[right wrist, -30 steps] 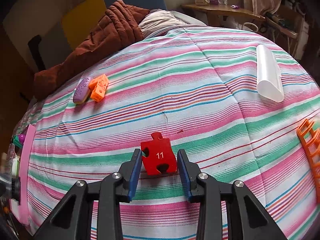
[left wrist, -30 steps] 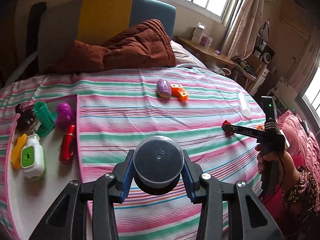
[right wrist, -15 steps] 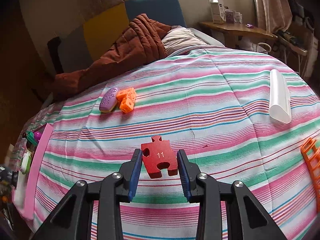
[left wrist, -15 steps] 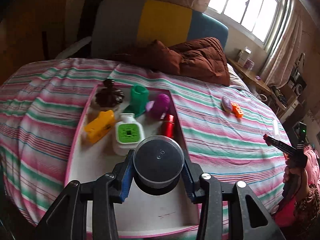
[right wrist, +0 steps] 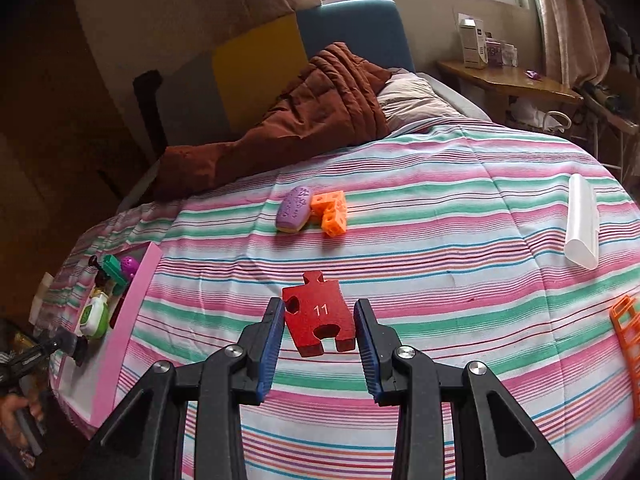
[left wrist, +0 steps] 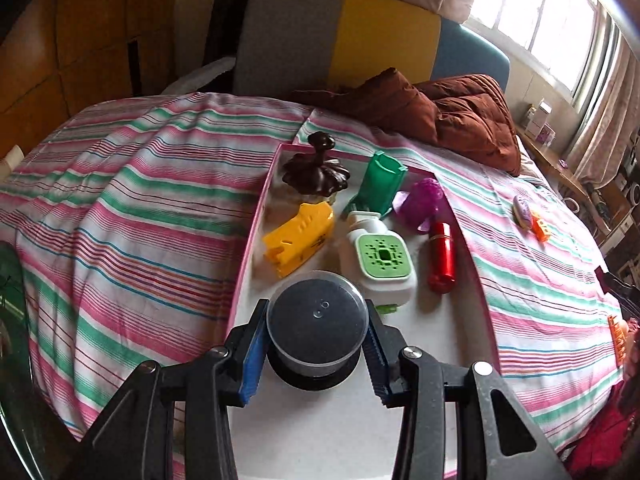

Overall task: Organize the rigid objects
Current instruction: 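Carry the black-capped cup over the tray and lower it with the left tool, then lower the red puzzle piece into the tray and open the right tool while the left tool releases the cup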

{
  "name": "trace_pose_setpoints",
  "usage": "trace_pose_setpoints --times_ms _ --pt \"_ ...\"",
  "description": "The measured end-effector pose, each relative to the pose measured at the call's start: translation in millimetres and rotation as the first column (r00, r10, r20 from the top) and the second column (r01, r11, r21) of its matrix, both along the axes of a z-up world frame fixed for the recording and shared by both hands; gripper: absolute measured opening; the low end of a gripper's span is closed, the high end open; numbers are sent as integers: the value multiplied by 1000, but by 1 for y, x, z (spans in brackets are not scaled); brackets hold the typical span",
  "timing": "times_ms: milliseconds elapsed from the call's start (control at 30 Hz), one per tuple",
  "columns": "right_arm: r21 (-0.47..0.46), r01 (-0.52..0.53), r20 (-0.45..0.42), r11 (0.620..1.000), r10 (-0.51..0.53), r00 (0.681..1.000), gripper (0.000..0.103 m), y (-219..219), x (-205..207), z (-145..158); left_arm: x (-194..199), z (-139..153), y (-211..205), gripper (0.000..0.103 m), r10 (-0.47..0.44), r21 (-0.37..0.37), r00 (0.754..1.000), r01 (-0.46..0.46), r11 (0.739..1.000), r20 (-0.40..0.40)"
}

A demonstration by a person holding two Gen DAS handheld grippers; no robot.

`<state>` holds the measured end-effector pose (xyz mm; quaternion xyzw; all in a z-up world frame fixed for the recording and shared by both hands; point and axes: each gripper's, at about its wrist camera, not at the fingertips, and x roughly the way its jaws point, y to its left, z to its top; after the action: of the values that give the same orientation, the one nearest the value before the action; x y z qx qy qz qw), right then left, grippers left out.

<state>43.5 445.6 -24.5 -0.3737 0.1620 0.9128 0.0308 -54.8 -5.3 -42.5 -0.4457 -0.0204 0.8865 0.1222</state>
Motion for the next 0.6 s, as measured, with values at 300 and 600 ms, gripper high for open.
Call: trace_pose_setpoints --times_ms 300,600 --pt "-81 -91 -4 993 91 996 36 -58 -3 2 0 4 -7 52 37 19 998 -36 999 -51" --pt "-128 -213 -10 969 214 977 36 -120 -11 2 9 20 -35 56 141 156 987 -127 980 -82"
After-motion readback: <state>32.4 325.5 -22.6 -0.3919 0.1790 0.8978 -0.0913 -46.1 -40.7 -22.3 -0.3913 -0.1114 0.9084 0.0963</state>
